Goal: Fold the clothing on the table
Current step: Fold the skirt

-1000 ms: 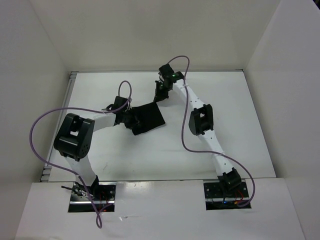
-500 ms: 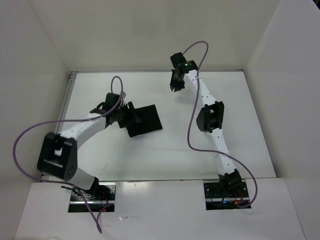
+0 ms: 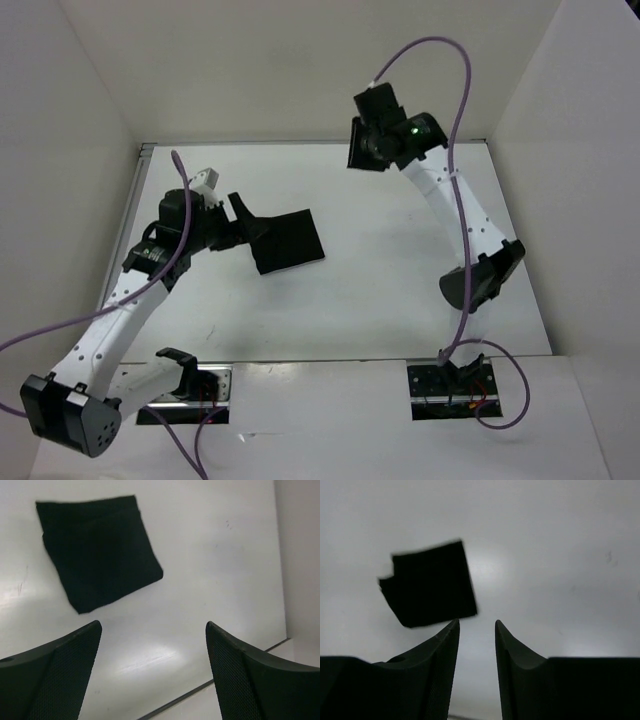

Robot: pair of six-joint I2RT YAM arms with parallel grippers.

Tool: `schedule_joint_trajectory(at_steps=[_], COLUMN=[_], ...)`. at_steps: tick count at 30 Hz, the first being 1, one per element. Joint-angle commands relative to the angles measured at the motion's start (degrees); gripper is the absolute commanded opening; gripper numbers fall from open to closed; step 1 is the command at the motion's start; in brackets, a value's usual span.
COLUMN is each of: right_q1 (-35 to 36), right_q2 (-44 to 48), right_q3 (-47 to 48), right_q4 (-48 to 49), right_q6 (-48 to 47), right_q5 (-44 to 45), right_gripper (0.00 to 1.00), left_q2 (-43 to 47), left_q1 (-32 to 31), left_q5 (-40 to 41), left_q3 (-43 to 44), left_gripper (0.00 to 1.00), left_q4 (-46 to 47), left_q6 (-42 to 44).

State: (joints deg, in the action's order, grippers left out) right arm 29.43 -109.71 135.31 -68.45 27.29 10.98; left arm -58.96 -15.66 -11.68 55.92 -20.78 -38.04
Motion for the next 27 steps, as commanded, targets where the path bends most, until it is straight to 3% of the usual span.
schedule_joint_trajectory(at_steps=[1, 6, 12, 17, 22, 27], right_q1=[3.3, 3.4, 3.4, 3.4, 3.4, 3.4], right_q2=[4.6, 20.6, 32.9, 37.6, 38.4, 42.3], right_q3=[-19.2, -48.4, -69.0, -72.8, -71.1, -71.9], right_q4=[3.9, 15.6, 26.5, 29.5, 27.8, 27.8], right_q6=[-0.8, 3.2, 9.9, 11.6, 12.8, 13.8], right_q5=[4.0, -4.1, -11.2, -13.0, -14.3, -15.0], right_gripper=[0.4, 0.42, 0.6, 0.72, 0.76, 0.77], left_q2=[6.0, 10.3, 9.2, 9.7, 10.3, 6.2], left_q1=[0.3, 0.3, 0.3, 0.8, 2.0, 3.4], left_q5=[3.3, 4.8, 4.8, 8.3, 16.1, 17.6], left_q3=[-2.4, -3.6, -3.6, -4.2, -2.2, 1.3], left_gripper=[0.92, 0.97, 0.97, 0.99, 0.99, 0.99], left_q4=[-4.7, -5.8, -6.3, -8.7, -11.9, -12.4], left_q6=[-1.7, -2.2, -2.2, -0.5, 1.9, 4.9])
